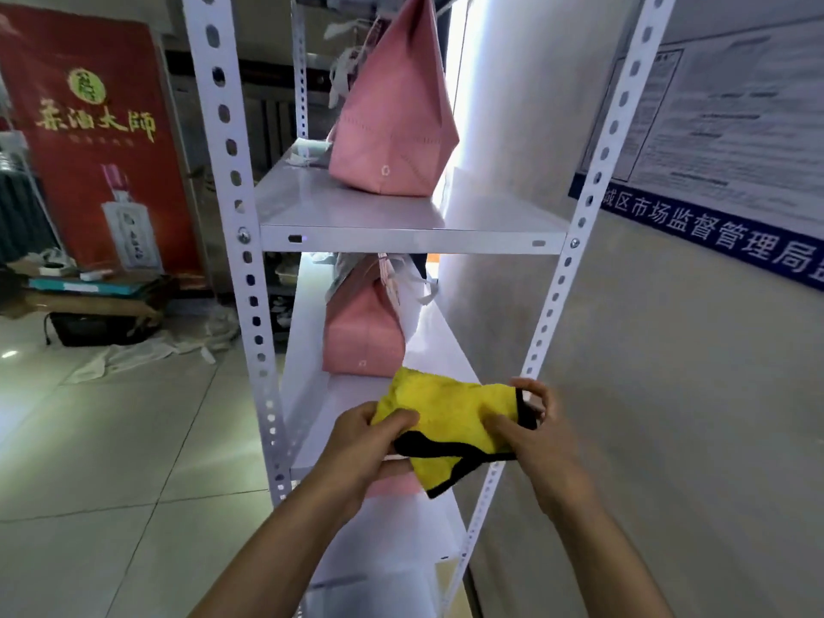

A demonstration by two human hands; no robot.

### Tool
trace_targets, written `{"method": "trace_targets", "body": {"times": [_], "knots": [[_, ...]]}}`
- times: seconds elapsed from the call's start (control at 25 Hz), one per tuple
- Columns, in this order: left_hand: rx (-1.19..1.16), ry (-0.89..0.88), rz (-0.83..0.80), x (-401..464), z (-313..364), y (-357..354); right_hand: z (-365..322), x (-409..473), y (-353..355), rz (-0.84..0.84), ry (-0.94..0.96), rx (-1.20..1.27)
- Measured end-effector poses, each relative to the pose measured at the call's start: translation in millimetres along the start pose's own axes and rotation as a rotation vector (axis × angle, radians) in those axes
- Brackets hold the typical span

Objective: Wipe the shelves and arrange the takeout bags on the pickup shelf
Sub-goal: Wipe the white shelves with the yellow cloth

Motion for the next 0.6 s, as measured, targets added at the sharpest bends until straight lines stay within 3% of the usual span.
{"method": "trace_targets", "body": {"times": [0.16,0.36,0.48,0.6], "knots": [[0.144,-0.122,-0.062,-12,39,-18,-69,-23,10,0.189,0.277,-0.155],[0.487,-0.627,0.02,-59,161,-58,-237,-32,8,0.308,0.737,-0.622],[0.767,-0.669,0.209,-57,212,-77,-305,3,-4,0.314,0.733,-0.96],[1.131,-0.664,0.415,-45,236,-91,-329,57,-24,0.261,0.638,-1.412]]}}
Point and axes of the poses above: each hand's wrist, its own x-axis towards the middle knuckle, its own y-axis out of the back of the hand, z = x × y, the point moved 8 cm from there along x, towards the middle knuckle, and after that the axes turned 13 degrees about -z, right-handed, at the moved point
